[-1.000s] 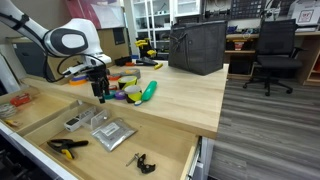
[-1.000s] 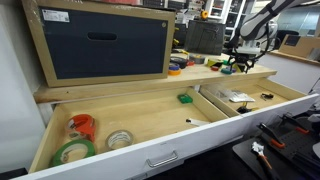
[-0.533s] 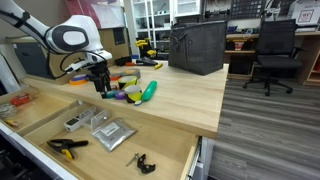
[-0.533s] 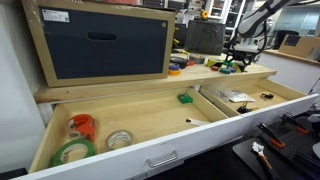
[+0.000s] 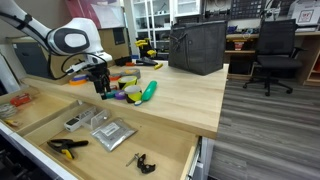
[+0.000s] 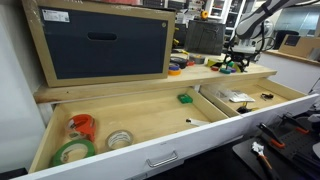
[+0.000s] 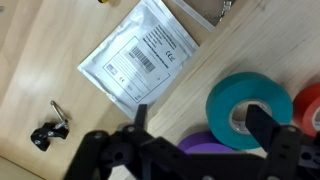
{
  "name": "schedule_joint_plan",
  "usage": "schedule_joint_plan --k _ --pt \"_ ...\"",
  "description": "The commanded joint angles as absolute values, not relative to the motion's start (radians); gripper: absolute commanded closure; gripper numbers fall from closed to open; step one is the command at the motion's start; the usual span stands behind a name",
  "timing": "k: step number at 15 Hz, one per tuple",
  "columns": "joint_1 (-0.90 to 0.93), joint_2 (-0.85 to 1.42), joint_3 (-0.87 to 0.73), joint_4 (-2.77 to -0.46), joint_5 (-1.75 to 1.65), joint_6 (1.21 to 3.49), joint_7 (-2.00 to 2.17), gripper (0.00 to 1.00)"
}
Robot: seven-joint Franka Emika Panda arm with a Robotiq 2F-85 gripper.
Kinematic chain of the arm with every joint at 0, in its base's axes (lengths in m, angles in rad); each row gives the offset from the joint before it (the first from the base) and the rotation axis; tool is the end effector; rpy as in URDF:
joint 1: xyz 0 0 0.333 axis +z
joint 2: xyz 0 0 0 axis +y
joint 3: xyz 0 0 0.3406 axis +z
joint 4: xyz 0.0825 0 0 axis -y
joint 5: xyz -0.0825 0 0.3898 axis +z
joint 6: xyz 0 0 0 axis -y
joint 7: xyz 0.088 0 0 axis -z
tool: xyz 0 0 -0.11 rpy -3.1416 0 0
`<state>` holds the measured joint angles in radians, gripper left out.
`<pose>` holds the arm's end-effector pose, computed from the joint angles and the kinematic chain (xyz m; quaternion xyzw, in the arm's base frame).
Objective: Put the green tape from the counter in the topmost drawer on the left.
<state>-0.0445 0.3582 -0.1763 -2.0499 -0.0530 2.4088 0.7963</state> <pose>0.5932 -0.1300 0.2820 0.8844 -0.4642 0.0162 0.0458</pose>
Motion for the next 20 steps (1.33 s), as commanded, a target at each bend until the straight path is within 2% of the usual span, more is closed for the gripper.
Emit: schedule_joint_plan --k 1,4,5,6,8,17,20 --pt "-0.029 0.408 -0.189 -2.014 -0.045 2.414 0.834 0.00" --pt "-0.026 0.435 -0.191 -1.989 -0.042 2.412 0.848 0.00" --pt "-0.026 0.442 -0.190 -1.982 -0.040 2.411 0.850 0.03" --pt "-0.024 0.446 -0.192 -1.976 -0.043 2.411 0.855 0.27" --pt "-0.022 0.447 -0.191 -1.970 -0.044 2.410 0.855 0.29" --pt "0.002 0.419 -0.185 -1.978 -0.054 2.411 0.843 0.96" --pt "0.011 0.379 -0.172 -2.013 -0.057 2.400 0.813 0.93"
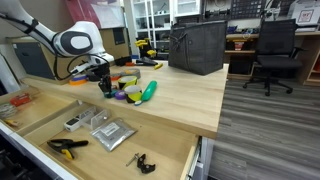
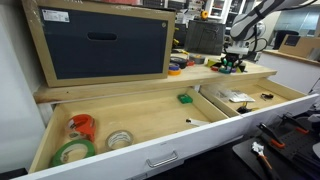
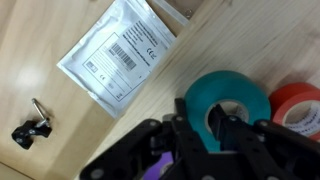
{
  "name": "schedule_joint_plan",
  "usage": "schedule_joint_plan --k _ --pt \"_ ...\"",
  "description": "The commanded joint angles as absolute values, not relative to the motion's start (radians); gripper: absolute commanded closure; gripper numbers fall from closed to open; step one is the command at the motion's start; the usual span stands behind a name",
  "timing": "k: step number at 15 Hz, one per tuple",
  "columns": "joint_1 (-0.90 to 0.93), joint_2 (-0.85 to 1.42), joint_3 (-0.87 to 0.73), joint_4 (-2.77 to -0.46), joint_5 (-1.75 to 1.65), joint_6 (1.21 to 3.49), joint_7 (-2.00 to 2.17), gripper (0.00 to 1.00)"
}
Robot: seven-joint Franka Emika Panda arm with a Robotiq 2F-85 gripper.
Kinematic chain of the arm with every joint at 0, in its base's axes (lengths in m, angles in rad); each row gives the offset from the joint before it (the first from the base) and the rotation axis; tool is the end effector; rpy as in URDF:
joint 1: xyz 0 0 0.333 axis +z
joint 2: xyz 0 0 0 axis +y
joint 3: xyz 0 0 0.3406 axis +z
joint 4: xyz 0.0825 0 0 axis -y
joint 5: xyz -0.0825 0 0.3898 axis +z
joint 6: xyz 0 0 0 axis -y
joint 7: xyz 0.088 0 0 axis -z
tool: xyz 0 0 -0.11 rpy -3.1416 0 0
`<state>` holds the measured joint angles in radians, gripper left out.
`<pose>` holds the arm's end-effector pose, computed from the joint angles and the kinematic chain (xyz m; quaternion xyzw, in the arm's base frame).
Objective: Put the green tape from the counter in the topmost drawer on the left.
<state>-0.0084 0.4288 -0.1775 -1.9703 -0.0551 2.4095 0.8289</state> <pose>0.6206 -0.1116 0.2719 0.8861 -0.4600 0.0249 0.0499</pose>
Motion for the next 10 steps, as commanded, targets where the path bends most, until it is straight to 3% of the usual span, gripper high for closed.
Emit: schedule_joint_plan --k 1,10 --pt "0.016 0.360 -0.165 -2.029 -0.054 2.388 0.800 0.93" --pt "0.108 0.229 -0.079 -2.119 -0.101 2.314 0.768 0.93"
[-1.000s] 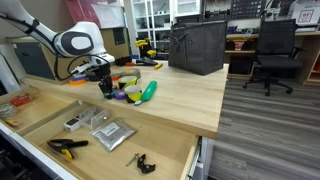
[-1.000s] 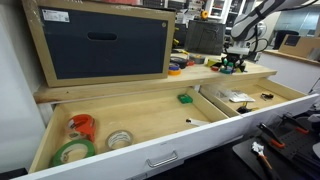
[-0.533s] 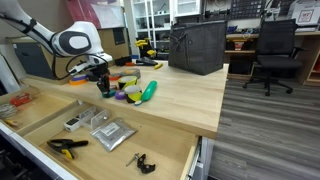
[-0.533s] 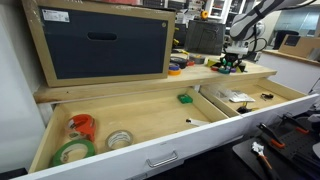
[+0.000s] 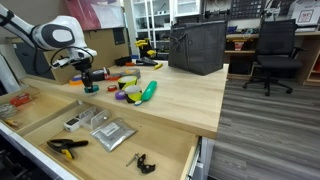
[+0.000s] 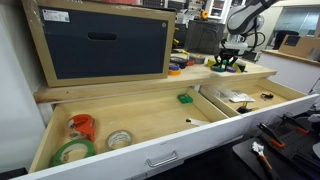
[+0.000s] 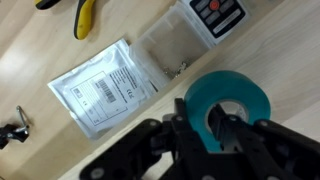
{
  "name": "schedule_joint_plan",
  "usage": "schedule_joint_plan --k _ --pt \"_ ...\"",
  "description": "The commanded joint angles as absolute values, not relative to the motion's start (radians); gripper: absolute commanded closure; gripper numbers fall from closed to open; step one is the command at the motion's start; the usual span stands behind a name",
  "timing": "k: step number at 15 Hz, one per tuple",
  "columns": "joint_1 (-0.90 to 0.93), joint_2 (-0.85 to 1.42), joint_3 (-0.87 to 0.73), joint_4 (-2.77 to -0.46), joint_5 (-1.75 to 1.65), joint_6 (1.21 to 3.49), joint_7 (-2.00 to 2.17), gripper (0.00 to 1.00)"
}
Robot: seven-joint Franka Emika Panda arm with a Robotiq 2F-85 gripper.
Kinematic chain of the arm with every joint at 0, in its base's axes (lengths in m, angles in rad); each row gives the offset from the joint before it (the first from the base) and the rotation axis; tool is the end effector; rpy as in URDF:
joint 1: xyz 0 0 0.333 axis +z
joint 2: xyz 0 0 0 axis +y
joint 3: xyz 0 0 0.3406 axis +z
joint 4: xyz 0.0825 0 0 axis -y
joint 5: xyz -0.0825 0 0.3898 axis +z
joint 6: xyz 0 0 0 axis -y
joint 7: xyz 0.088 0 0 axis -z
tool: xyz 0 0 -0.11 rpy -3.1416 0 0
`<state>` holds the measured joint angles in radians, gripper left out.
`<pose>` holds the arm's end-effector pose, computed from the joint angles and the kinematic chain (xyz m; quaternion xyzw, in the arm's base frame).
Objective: Put the green tape from the counter in the topmost drawer on the left.
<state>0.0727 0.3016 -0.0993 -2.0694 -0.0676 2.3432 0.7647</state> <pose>0.5955 -0.0153 0.3000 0.9317 -0.3610 0.0014 0.0409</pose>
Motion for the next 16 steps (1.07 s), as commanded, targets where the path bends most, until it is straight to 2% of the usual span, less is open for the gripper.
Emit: schedule_joint_plan --k 1,9,10,16 --pt "0.121 0.214 -0.067 -2.132 -0.113 2.318 0.772 0.93" --pt "0.211 0.167 0.040 -2.176 -0.139 2.326 0.877 0.93" --pt "0.195 0.206 0.035 -2.145 -0.138 2.335 0.854 0.73" --pt "0.204 0.204 0.047 -2.152 -0.138 2.335 0.866 0.73"
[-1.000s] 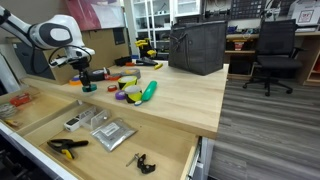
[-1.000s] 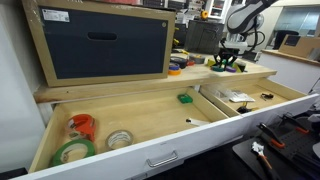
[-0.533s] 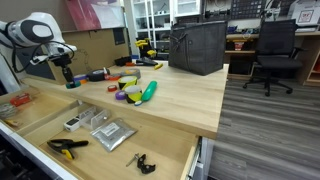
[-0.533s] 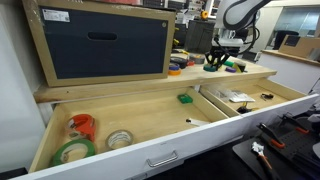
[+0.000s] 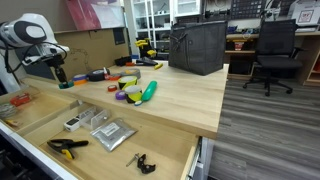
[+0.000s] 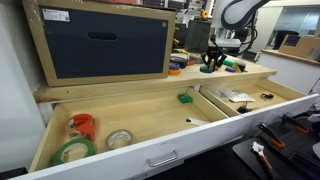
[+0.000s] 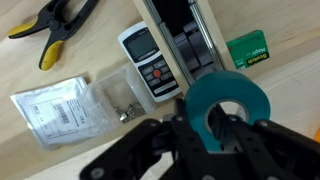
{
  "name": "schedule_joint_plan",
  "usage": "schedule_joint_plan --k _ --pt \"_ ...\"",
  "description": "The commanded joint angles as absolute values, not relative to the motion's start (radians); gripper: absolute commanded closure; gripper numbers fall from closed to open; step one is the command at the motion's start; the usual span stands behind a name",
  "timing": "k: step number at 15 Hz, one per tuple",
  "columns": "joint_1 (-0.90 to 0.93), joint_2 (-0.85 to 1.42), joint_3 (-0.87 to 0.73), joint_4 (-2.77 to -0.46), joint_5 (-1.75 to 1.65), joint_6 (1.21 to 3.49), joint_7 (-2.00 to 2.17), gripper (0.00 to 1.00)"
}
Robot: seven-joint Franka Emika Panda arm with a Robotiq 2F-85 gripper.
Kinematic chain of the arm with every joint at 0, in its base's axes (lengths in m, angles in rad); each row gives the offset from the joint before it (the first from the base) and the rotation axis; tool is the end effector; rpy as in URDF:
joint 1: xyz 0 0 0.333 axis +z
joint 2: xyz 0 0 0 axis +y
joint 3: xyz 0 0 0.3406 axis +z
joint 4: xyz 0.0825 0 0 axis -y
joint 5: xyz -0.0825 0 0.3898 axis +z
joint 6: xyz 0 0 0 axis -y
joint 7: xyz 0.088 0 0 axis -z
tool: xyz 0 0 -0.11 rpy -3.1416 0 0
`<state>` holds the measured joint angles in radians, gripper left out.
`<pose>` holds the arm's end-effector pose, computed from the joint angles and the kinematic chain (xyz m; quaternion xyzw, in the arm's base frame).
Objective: Put the green tape from the counter in the topmost drawer on the left.
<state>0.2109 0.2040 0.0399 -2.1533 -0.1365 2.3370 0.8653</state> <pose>0.5523 0.1385 0.3206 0.9654 -0.2566 0.0153 0.0431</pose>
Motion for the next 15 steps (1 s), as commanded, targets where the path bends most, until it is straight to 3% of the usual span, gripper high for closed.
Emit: schedule_joint_plan --k 1,2,15 --pt "0.203 0.203 0.047 -2.153 -0.138 2.335 0.866 0.73" --pt "0.203 0.203 0.047 -2.153 -0.138 2.335 0.866 0.93" --pt "0.397 0.555 0.212 -1.744 -0.118 2.319 0.695 0.93"
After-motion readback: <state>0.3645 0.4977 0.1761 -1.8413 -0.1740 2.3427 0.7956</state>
